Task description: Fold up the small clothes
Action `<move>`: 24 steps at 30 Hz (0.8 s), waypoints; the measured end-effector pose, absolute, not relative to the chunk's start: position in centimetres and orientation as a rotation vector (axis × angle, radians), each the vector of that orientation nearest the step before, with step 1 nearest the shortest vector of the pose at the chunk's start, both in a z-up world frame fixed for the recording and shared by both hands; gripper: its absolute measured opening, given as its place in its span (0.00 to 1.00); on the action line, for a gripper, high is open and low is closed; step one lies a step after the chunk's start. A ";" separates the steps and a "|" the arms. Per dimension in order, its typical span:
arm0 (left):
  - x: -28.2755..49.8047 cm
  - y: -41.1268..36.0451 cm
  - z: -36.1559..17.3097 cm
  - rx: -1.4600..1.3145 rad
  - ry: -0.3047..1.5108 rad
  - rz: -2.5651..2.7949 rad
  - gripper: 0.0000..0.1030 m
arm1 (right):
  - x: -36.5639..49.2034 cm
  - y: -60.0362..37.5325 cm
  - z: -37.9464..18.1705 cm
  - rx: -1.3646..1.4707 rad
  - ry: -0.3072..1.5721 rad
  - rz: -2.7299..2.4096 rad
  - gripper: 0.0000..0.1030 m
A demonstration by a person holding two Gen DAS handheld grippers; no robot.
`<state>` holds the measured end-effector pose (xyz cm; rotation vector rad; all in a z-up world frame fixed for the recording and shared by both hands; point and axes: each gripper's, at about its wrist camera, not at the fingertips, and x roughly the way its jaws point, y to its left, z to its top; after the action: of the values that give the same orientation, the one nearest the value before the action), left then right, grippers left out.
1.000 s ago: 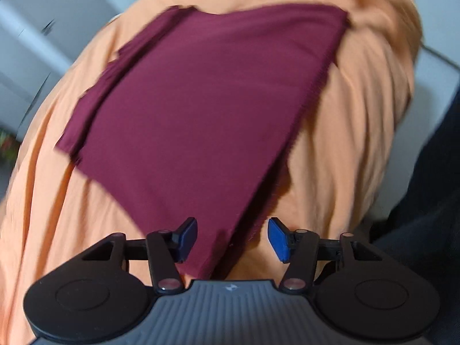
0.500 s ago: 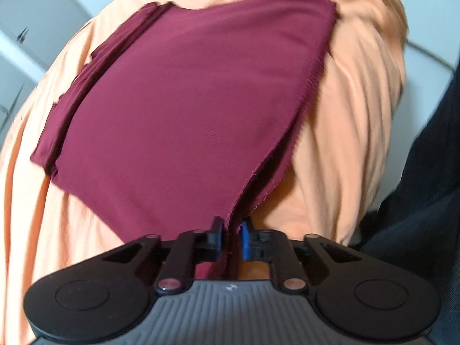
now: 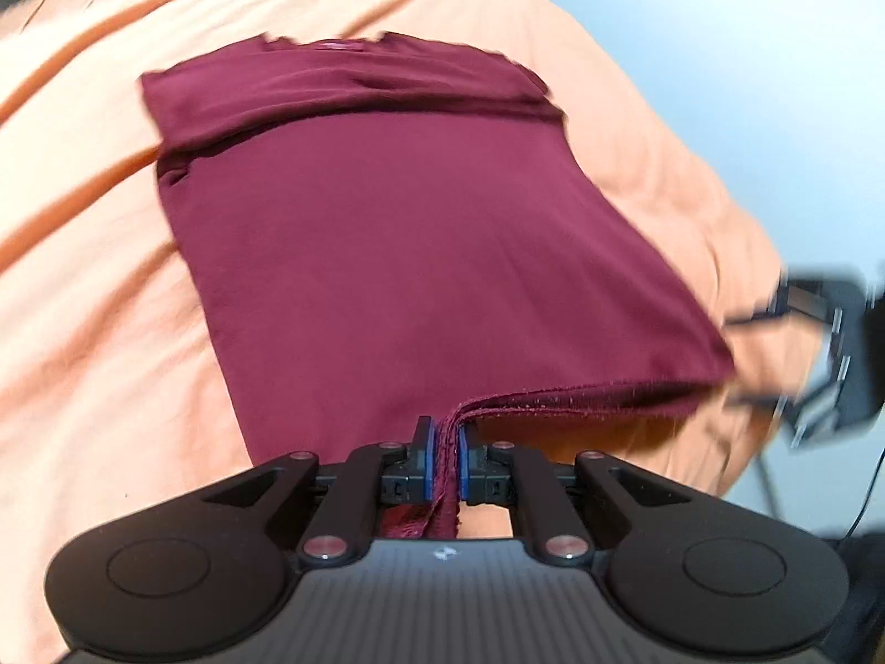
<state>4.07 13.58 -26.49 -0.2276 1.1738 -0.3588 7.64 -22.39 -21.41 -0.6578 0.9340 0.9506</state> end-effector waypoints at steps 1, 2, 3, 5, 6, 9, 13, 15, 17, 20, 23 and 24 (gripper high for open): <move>4.4 13.8 -26.5 -0.251 1.175 -0.353 0.08 | 7.4 -22.0 -21.8 -0.697 0.919 0.961 0.64; 4.8 14.0 -26.7 -0.267 1.177 -0.348 0.08 | 7.1 -21.7 -22.3 -0.734 0.905 0.975 0.64; 4.8 14.1 -26.7 -0.284 1.181 -0.343 0.08 | 7.0 -21.5 -22.7 -0.765 0.895 0.990 0.64; 5.3 14.7 -26.9 -0.329 1.189 -0.334 0.08 | 6.7 -21.0 -23.5 -0.824 0.871 1.001 0.63; 5.6 14.9 -27.0 -0.347 1.192 -0.326 0.08 | 6.6 -20.9 -23.9 -0.854 0.858 1.004 0.61; 6.2 15.3 -27.1 -0.353 1.194 -0.322 0.08 | 6.5 -20.5 -25.0 -0.943 0.830 0.995 0.31; 7.8 16.0 -26.8 -0.320 1.179 -0.347 0.08 | 9.6 -21.3 -23.4 -0.847 0.896 1.023 0.11; 9.4 16.7 -26.8 -0.307 1.171 -0.353 0.08 | 12.1 -21.7 -22.0 -0.758 0.937 1.030 0.09; 11.5 17.5 -27.0 -0.304 1.169 -0.352 0.08 | 15.4 -21.6 -20.8 -0.669 0.994 1.035 0.09; 15.1 18.7 -28.1 -0.315 1.183 -0.340 0.08 | 21.2 -20.4 -19.7 -0.528 1.102 1.038 0.11; 18.0 19.4 -29.4 -0.328 1.200 -0.334 0.08 | 27.1 -19.3 -20.0 -0.417 1.139 0.898 0.29; 18.7 19.5 -29.7 -0.325 1.204 -0.346 0.08 | 28.9 -19.4 -20.3 -0.339 1.168 0.859 0.43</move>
<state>18.69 19.50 -29.75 -0.3250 1.2039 -0.3457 28.89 -19.40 -20.29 -0.3391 1.1679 0.8594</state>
